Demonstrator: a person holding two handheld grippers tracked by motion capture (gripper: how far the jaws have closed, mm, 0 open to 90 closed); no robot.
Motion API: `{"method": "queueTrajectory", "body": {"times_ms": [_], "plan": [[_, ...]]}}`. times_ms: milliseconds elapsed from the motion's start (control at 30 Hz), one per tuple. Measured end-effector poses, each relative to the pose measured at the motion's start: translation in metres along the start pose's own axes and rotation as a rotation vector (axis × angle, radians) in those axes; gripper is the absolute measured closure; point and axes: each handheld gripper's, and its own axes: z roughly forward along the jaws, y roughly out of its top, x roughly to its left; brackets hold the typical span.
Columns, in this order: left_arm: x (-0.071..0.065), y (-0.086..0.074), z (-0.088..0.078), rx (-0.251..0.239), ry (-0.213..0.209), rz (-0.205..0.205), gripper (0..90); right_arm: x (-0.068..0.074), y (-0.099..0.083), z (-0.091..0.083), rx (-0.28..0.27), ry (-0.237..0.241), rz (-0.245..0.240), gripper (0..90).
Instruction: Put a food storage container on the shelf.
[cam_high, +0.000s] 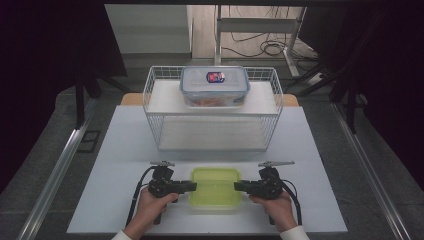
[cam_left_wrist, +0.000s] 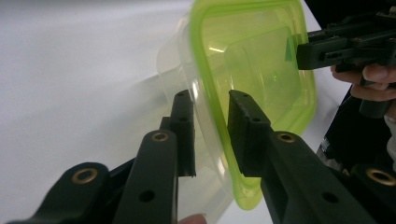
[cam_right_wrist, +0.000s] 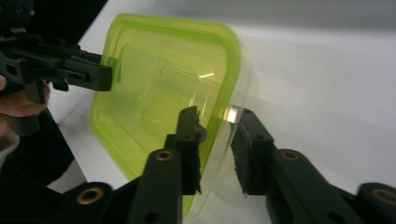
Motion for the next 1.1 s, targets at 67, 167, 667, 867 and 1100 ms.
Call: {"method": "queueTrajectory", "body": {"times_ms": [67,167,667,867,1100], "plan": [[-0.001,0.0,-0.001,-0.008,0.0,0.004,74.6,0.001,0.0,-0.001,-0.002,-0.003,-0.004,74.4],[-0.001,-0.001,-0.001,-0.011,0.005,0.013,75.3,0.001,-0.001,-0.002,-0.009,-0.005,-0.011,74.9],[-0.009,-0.004,-0.006,-0.044,0.029,0.075,77.9,0.008,-0.001,-0.011,-0.049,0.007,-0.045,79.1],[-0.013,-0.005,-0.012,-0.055,0.027,0.103,77.8,0.012,-0.001,-0.014,-0.057,0.016,-0.063,79.1],[-0.017,-0.004,-0.019,-0.07,0.032,0.133,77.7,0.017,0.001,-0.017,-0.06,0.017,-0.086,79.1]]}}
